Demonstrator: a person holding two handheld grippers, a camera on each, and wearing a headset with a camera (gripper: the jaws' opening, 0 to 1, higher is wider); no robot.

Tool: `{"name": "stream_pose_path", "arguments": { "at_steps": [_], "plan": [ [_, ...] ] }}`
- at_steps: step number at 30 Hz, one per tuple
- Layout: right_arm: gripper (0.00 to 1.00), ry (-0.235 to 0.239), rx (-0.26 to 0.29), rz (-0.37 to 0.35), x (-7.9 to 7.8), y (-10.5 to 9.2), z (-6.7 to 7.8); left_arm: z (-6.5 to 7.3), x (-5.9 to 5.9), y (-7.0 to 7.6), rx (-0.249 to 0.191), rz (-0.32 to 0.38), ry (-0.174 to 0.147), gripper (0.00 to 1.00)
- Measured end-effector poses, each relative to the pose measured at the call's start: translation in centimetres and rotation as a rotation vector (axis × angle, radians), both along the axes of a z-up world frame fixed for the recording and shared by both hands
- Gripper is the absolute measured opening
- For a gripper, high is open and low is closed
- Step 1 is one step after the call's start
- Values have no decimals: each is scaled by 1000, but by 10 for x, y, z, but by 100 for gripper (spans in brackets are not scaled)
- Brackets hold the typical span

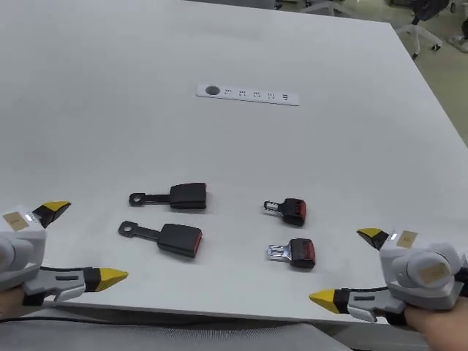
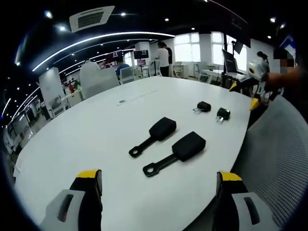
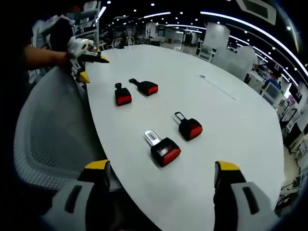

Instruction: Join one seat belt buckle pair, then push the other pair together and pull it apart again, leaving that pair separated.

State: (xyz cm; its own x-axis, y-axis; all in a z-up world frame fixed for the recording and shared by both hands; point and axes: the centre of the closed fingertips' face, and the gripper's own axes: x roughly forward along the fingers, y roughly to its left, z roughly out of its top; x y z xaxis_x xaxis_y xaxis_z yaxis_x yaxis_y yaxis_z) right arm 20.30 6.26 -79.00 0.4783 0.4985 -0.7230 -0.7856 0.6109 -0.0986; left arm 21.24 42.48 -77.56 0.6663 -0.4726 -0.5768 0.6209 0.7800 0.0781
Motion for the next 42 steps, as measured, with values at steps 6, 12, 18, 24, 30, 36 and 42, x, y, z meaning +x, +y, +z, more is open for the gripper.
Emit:
{"name": "stream_pose_path", "arguments": {
  "at_steps": [6,12,18,24,30,36,42],
  "plan": [
    [91,-19,9,0,3,-2,4,-4,-5,-11,28,-69,6,100],
    [90,-16,-2,-1,7,-7,2,-3,-4,-10,17,-63,17,100],
    [89,4,9,3,7,-9,3,-1,-5,-8,50,-133,16,100],
    [91,-28,-16,23,15,-14,11,2,-9,6,18,-104,62,100],
    [93,-25,-15,26,18,-13,9,10,-5,5,-4,-108,60,100],
    [93,-27,-24,25,22,-11,9,12,-5,0,9,-119,98,92],
    [84,6,-37,38,19,-10,7,14,-2,2,75,-162,68,93]
  ]
}}
